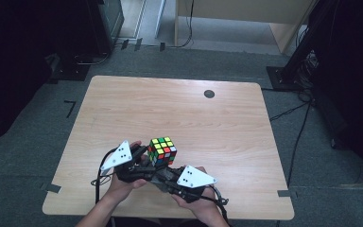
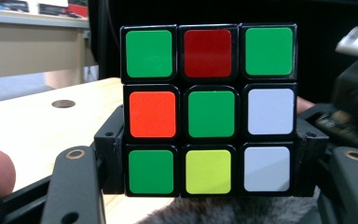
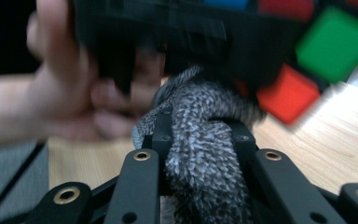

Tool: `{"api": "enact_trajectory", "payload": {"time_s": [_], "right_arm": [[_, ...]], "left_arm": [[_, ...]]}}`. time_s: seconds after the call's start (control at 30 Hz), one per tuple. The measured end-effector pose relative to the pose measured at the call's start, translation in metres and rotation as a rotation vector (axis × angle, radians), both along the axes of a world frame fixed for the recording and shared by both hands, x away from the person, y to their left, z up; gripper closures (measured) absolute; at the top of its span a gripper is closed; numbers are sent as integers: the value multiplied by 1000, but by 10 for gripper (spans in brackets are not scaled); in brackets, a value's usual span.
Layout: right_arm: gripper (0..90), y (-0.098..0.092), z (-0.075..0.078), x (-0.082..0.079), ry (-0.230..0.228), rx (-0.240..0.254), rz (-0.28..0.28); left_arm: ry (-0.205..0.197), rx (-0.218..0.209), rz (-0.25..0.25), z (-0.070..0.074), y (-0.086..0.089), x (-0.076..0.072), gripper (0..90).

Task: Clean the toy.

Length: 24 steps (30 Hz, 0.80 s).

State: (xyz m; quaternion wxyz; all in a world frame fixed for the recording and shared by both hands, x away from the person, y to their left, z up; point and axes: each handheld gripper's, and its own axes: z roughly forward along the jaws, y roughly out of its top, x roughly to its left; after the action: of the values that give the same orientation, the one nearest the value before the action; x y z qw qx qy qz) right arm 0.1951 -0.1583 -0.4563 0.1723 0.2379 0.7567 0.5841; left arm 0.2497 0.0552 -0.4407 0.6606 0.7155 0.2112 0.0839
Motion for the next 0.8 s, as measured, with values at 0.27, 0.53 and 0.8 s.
{"api": "enact_trajectory", "payload": {"time_s": [0.27, 0.53, 0.8], "right_arm": [[746, -15, -1, 4, 104, 139, -194], [746, 5, 5, -3, 132, 155, -95], [748, -14, 1, 4, 191, 217, -180]], "left_arm": [[-12, -40, 42, 5, 8, 1, 336], [-20, -20, 29, 4, 2, -2, 337], [-11, -31, 28, 4, 5, 0, 337]]}}
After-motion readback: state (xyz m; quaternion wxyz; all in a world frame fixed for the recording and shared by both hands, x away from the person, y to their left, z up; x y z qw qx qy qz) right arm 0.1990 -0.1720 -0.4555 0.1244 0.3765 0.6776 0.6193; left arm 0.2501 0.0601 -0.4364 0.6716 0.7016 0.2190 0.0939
